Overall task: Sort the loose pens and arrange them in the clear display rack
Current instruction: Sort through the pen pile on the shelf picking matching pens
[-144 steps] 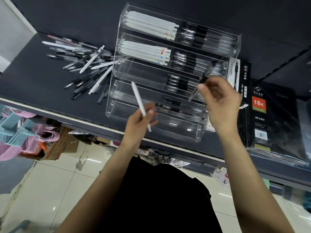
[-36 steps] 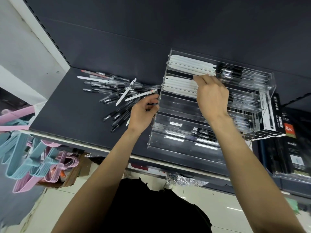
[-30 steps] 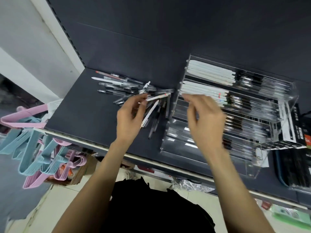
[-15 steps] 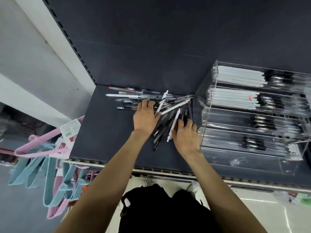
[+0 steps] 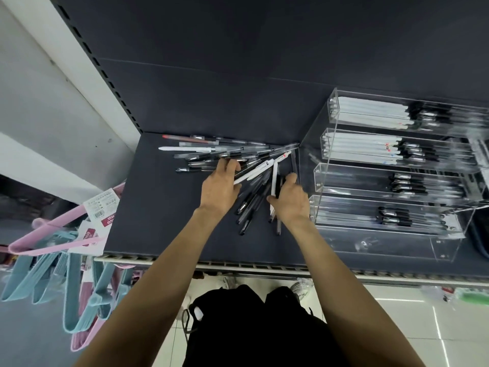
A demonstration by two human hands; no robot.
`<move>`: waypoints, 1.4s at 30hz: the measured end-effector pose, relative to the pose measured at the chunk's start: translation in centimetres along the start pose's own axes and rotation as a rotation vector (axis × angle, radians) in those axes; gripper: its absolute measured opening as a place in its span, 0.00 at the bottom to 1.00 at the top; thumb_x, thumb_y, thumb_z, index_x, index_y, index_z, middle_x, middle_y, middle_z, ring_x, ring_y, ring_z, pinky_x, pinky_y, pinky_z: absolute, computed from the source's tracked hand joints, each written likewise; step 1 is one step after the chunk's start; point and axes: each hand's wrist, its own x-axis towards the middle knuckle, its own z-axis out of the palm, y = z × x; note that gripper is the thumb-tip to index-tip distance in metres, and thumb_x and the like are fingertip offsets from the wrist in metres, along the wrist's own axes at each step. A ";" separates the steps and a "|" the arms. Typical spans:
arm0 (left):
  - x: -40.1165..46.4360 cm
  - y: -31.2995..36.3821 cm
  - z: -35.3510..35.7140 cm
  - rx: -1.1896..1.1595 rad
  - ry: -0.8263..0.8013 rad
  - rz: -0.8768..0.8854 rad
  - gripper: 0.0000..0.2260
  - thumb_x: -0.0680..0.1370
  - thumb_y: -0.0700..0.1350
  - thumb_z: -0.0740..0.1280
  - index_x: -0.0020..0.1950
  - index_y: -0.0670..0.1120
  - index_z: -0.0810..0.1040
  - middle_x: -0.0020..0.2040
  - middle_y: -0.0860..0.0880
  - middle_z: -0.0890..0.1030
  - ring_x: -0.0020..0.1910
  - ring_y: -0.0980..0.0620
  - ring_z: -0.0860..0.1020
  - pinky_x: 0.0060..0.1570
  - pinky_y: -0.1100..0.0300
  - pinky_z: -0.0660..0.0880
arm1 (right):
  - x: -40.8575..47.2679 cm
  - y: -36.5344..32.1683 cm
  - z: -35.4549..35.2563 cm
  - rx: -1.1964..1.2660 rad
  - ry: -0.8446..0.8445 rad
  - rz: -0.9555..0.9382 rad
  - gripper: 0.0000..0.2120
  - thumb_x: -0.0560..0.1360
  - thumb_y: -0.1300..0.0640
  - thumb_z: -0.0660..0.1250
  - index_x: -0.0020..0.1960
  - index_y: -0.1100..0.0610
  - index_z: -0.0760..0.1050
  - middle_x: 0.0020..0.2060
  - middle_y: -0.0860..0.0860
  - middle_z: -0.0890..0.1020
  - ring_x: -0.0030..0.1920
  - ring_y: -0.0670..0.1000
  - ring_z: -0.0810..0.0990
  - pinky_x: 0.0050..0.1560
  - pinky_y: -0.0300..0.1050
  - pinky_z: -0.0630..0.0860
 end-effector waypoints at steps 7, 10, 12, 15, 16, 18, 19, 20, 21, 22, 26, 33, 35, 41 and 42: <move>0.7 1.9 1.1 0.090 -0.075 0.035 0.17 0.78 0.49 0.66 0.64 0.44 0.72 0.60 0.45 0.75 0.61 0.46 0.73 0.52 0.54 0.75 | 0.1 0.0 0.0 0.083 0.011 0.023 0.26 0.73 0.57 0.72 0.62 0.64 0.62 0.54 0.62 0.79 0.56 0.64 0.78 0.52 0.52 0.74; 1.2 2.2 1.0 0.026 -0.132 -0.028 0.16 0.77 0.47 0.69 0.63 0.44 0.73 0.59 0.45 0.76 0.58 0.46 0.76 0.52 0.53 0.75 | 0.1 0.1 0.0 0.095 0.011 0.024 0.25 0.73 0.59 0.71 0.62 0.65 0.62 0.55 0.63 0.78 0.57 0.64 0.77 0.53 0.52 0.74; 1.5 2.2 0.8 -0.037 -0.173 -0.085 0.16 0.75 0.48 0.71 0.61 0.44 0.75 0.58 0.45 0.79 0.56 0.46 0.77 0.55 0.53 0.74 | 0.1 0.1 0.0 0.076 0.010 0.018 0.24 0.74 0.59 0.70 0.62 0.66 0.62 0.56 0.63 0.78 0.57 0.64 0.77 0.54 0.51 0.74; 1.6 2.3 0.3 -0.016 -0.231 -0.144 0.17 0.74 0.51 0.72 0.58 0.43 0.77 0.54 0.45 0.81 0.54 0.46 0.79 0.54 0.52 0.75 | 0.0 0.1 -0.1 0.023 -0.005 0.011 0.24 0.74 0.57 0.70 0.61 0.67 0.63 0.57 0.63 0.78 0.58 0.63 0.77 0.54 0.51 0.74; 1.6 2.4 0.1 0.005 -0.256 -0.163 0.17 0.74 0.52 0.72 0.57 0.42 0.77 0.53 0.45 0.82 0.53 0.46 0.79 0.53 0.53 0.76 | 0.1 0.0 -0.1 0.011 -0.012 0.015 0.25 0.74 0.56 0.71 0.61 0.67 0.63 0.57 0.63 0.78 0.59 0.63 0.77 0.54 0.51 0.74; 1.6 2.6 -0.3 0.027 -0.315 -0.196 0.17 0.74 0.53 0.71 0.52 0.40 0.78 0.51 0.44 0.82 0.51 0.46 0.80 0.52 0.53 0.77 | 0.1 0.0 -0.2 -0.018 -0.018 0.017 0.26 0.74 0.54 0.71 0.61 0.67 0.63 0.57 0.63 0.78 0.59 0.63 0.77 0.55 0.50 0.74; 1.5 2.7 -0.3 0.025 -0.342 -0.204 0.17 0.74 0.53 0.72 0.50 0.40 0.77 0.51 0.43 0.82 0.50 0.46 0.80 0.52 0.53 0.77 | 0.0 0.0 -0.1 -0.028 -0.018 0.014 0.26 0.74 0.53 0.71 0.61 0.67 0.64 0.57 0.63 0.78 0.59 0.62 0.77 0.55 0.50 0.74; 1.5 2.8 -0.4 0.014 -0.369 -0.208 0.16 0.73 0.54 0.72 0.48 0.41 0.77 0.50 0.43 0.82 0.50 0.46 0.80 0.52 0.53 0.77 | 0.0 0.1 -0.2 -0.031 -0.017 0.010 0.25 0.74 0.54 0.70 0.61 0.68 0.64 0.57 0.63 0.78 0.59 0.62 0.77 0.54 0.50 0.74; 1.4 2.8 -0.4 -0.009 -0.389 -0.209 0.16 0.73 0.53 0.73 0.48 0.41 0.77 0.50 0.42 0.82 0.50 0.45 0.80 0.53 0.53 0.77 | -0.1 0.1 -0.2 -0.025 -0.016 0.008 0.24 0.75 0.54 0.70 0.61 0.68 0.65 0.57 0.63 0.78 0.59 0.63 0.77 0.54 0.50 0.73; 1.3 2.7 -0.5 -0.045 -0.398 -0.214 0.16 0.72 0.53 0.73 0.47 0.42 0.77 0.51 0.42 0.82 0.50 0.45 0.80 0.53 0.54 0.77 | -0.1 0.2 -0.2 -0.014 -0.014 0.006 0.23 0.75 0.55 0.69 0.61 0.68 0.65 0.57 0.64 0.78 0.58 0.63 0.77 0.54 0.50 0.73; 0.9 2.2 -1.0 -0.139 -0.360 -0.242 0.18 0.73 0.51 0.74 0.56 0.40 0.78 0.53 0.44 0.81 0.53 0.47 0.79 0.50 0.61 0.72 | -0.1 0.5 -0.2 0.010 0.022 -0.023 0.18 0.75 0.60 0.68 0.59 0.68 0.67 0.54 0.64 0.79 0.56 0.64 0.78 0.53 0.52 0.75; 0.2 2.5 -0.9 -0.020 -0.299 -0.212 0.14 0.73 0.47 0.74 0.53 0.40 0.79 0.50 0.43 0.82 0.49 0.46 0.81 0.50 0.56 0.76 | -0.5 1.0 -0.7 0.118 0.073 -0.113 0.15 0.77 0.58 0.66 0.58 0.67 0.70 0.48 0.63 0.80 0.49 0.63 0.80 0.47 0.52 0.77; 0.2 2.7 -1.0 0.032 -0.314 -0.213 0.14 0.74 0.48 0.72 0.54 0.40 0.79 0.51 0.43 0.82 0.50 0.46 0.80 0.50 0.56 0.76 | -0.6 1.2 -0.8 0.199 0.100 -0.152 0.15 0.78 0.56 0.65 0.58 0.66 0.70 0.46 0.63 0.81 0.47 0.62 0.80 0.46 0.51 0.77; -2.2 3.1 -3.6 -0.600 -0.291 -0.253 0.05 0.79 0.46 0.66 0.51 0.46 0.79 0.42 0.50 0.80 0.43 0.53 0.78 0.46 0.62 0.77 | -1.6 1.5 -2.2 0.831 -0.115 -0.173 0.06 0.79 0.56 0.63 0.43 0.54 0.71 0.31 0.49 0.73 0.30 0.45 0.71 0.35 0.40 0.69; -3.0 3.6 -4.2 -0.783 -0.290 -0.268 0.05 0.80 0.45 0.64 0.51 0.47 0.78 0.43 0.52 0.79 0.42 0.56 0.77 0.45 0.64 0.77 | -2.1 1.2 -2.6 0.961 -0.163 -0.165 0.06 0.79 0.58 0.62 0.44 0.55 0.71 0.30 0.48 0.71 0.28 0.43 0.69 0.32 0.35 0.68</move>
